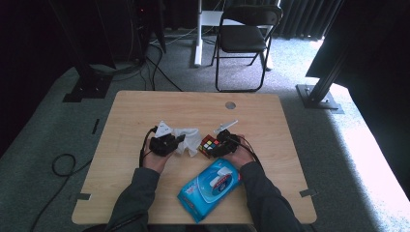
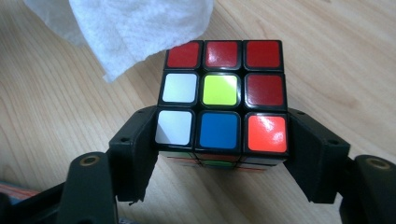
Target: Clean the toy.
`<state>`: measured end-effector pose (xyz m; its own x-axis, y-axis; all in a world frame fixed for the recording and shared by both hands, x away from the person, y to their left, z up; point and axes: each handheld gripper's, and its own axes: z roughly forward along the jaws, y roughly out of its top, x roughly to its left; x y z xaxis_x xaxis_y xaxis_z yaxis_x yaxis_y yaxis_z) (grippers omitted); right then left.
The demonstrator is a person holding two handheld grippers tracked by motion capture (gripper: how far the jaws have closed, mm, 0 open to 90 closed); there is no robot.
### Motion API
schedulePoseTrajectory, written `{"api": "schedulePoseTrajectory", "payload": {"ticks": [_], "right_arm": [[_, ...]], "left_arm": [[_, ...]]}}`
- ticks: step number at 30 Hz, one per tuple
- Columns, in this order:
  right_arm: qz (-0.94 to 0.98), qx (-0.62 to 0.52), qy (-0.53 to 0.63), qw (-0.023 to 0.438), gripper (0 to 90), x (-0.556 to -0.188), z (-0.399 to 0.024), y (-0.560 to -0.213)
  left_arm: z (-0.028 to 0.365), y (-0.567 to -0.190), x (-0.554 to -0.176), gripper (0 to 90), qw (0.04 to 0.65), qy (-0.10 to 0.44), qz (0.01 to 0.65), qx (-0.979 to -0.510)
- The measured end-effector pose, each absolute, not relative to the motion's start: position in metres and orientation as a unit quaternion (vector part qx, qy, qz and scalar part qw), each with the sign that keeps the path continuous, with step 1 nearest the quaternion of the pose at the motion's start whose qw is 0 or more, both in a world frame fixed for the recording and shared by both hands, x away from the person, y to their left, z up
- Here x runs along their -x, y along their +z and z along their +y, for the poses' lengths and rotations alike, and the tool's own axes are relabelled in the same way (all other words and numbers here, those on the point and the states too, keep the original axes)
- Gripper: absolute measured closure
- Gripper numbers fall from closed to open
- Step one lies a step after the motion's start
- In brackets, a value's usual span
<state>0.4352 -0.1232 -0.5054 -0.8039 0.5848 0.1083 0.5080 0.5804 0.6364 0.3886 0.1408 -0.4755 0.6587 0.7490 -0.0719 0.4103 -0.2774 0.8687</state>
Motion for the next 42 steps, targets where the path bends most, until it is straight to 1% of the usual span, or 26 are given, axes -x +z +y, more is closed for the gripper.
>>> {"api": "schedulePoseTrajectory", "payload": {"ticks": [3,20,24,42], "right_arm": [[0.892,-0.298,0.334,0.066,33.7,-0.4346,-0.1219,-0.5032],[0.892,-0.298,0.336,0.051,32.3,-0.4367,-0.1232,-0.5069],[0.896,-0.287,0.334,0.061,33.9,-0.4345,-0.1217,-0.5054],[0.887,-0.283,0.358,0.072,34.1,-0.4316,-0.1279,-0.5029]], "left_arm": [[0.1407,-0.4754,-0.3888,87.9,0.472,0.179,0.372,-0.779],[0.1387,-0.4759,-0.3897,87.9,0.47,0.178,0.37,-0.781],[0.139,-0.4755,-0.3897,87.9,0.471,0.178,0.371,-0.78],[0.1418,-0.4723,-0.3902,87.9,0.473,0.184,0.371,-0.778]]}}
